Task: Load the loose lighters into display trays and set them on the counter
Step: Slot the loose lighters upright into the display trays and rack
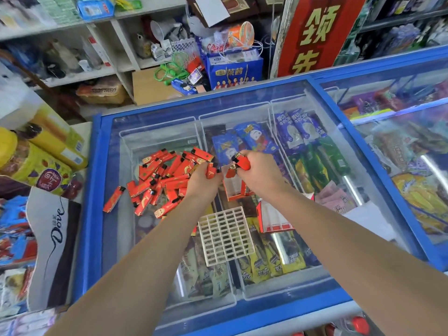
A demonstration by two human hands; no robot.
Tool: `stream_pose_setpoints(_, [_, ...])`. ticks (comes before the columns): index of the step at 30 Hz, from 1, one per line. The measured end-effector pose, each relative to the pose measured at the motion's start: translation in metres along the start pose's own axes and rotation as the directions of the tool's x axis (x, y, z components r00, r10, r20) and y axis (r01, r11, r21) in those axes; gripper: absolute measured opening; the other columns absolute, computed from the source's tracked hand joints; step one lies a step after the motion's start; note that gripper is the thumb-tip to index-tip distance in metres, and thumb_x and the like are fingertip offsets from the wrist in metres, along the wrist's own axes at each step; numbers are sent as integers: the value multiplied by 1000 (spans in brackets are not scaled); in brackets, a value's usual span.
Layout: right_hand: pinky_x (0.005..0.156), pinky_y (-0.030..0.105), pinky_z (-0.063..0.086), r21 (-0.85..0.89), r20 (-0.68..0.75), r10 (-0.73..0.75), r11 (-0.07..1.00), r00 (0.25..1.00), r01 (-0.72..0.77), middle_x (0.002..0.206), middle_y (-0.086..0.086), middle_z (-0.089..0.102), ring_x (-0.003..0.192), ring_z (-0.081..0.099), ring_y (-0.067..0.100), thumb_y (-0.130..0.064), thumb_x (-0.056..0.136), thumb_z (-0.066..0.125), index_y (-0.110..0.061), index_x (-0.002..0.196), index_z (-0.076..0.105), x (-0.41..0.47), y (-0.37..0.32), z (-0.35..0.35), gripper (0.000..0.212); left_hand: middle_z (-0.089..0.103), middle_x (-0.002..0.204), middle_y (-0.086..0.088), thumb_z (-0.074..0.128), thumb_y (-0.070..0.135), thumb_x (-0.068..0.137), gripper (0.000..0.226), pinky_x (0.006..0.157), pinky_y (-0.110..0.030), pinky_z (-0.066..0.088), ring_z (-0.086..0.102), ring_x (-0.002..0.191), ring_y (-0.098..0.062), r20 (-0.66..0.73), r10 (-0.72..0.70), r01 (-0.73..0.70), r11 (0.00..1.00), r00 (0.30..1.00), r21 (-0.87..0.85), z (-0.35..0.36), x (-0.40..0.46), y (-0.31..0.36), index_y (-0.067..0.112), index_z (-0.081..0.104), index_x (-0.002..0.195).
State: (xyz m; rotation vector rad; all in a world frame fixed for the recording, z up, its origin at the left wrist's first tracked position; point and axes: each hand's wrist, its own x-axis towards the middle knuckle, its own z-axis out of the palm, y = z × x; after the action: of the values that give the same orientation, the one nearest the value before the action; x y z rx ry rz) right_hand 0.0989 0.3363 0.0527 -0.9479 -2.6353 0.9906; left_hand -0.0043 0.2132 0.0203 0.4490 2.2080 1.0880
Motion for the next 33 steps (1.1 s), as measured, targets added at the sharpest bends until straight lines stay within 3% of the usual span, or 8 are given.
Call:
stream_pose_setpoints(1, [54, 25, 36, -19, -3, -11, 1000, 1000, 10, 63, -10, 53, 56, 52, 8, -11, 89, 62, -25, 88, 65, 3, 0, 4, 15, 60, 74, 1, 62, 38, 97, 12, 55, -30, 43, 54, 59, -14, -3, 13, -13, 1000, 1000, -9, 1, 3, 1, 35, 54, 106])
stream_pose_setpoints(3, [58, 28, 39, -58, -3, -32, 998, 999, 32, 66, -6, 58, 61, 56, 16, -11, 88, 60, -22, 86, 66, 8, 2, 11, 13, 54, 63, 7, 65, 39, 95, 23, 57, -31, 45, 52, 55, -15, -2, 31, -31, 999, 1000, -28, 2, 10, 0, 43, 47, 82])
stream_pose_setpoints(4, [59, 30, 42, -70, 0, -39, 997, 999, 39, 69, -4, 62, 64, 58, 19, -10, 88, 60, -21, 85, 67, 10, 4, 14, 13, 52, 61, 9, 67, 38, 95, 23, 57, -32, 46, 51, 54, -15, -7, 33, -33, 999, 999, -33, 3, 15, -2, 42, 49, 80])
stream_pose_setpoints(7, [63, 32, 50, -80, 7, -32, 996, 999, 33, 77, -2, 68, 70, 63, 20, -11, 87, 60, -22, 90, 71, 13, 6, 20, 16, 55, 53, 14, 69, 38, 94, 14, 58, -31, 48, 54, 49, -8, 0, 29, -29, 998, 1000, -49, 4, 26, -3, 30, 62, 85])
stream_pose_setpoints(13, [68, 37, 54, -76, 19, -47, 996, 999, 48, 72, -9, 62, 67, 60, 13, -12, 86, 62, -25, 87, 70, 20, 3, 23, 16, 59, 48, 20, 66, 18, 94, 15, 66, -35, 56, 57, 43, 3, 46, -3, 6, 998, 999, -61, 5, 37, -7, 20, 65, 80])
stream_pose_setpoints(21, [69, 39, 54, -56, 14, -95, 994, 995, 95, 77, -8, 63, 69, 60, 12, -11, 87, 63, -23, 88, 70, 20, 7, 23, 14, 59, 47, 19, 65, 15, 94, 14, 44, -14, 43, 58, 41, 0, 79, -1, 8, 996, 997, -87, 0, 40, -7, 20, 65, 81])
stream_pose_setpoints(29, [66, 43, 55, -195, 67, -118, 972, 991, 129, 88, -9, 48, 73, 62, 22, -13, 93, 57, -17, 97, 73, 24, 8, 17, 17, 59, 47, 21, 70, 20, 94, 14, 44, -13, 44, 58, 43, 3, 79, 13, -6, 996, 997, -84, 0, 38, -6, 20, 65, 82])
stream_pose_setpoints(33, [67, 39, 54, -225, 126, -139, 960, 982, 165, 97, -3, 56, 79, 65, 23, -14, 94, 59, -20, 103, 72, 25, 10, 19, 17, 58, 45, 20, 67, 12, 93, 18, 43, -13, 44, 58, 43, 3, 80, -5, 11, 998, 997, -70, -1, 38, -3, 19, 62, 78])
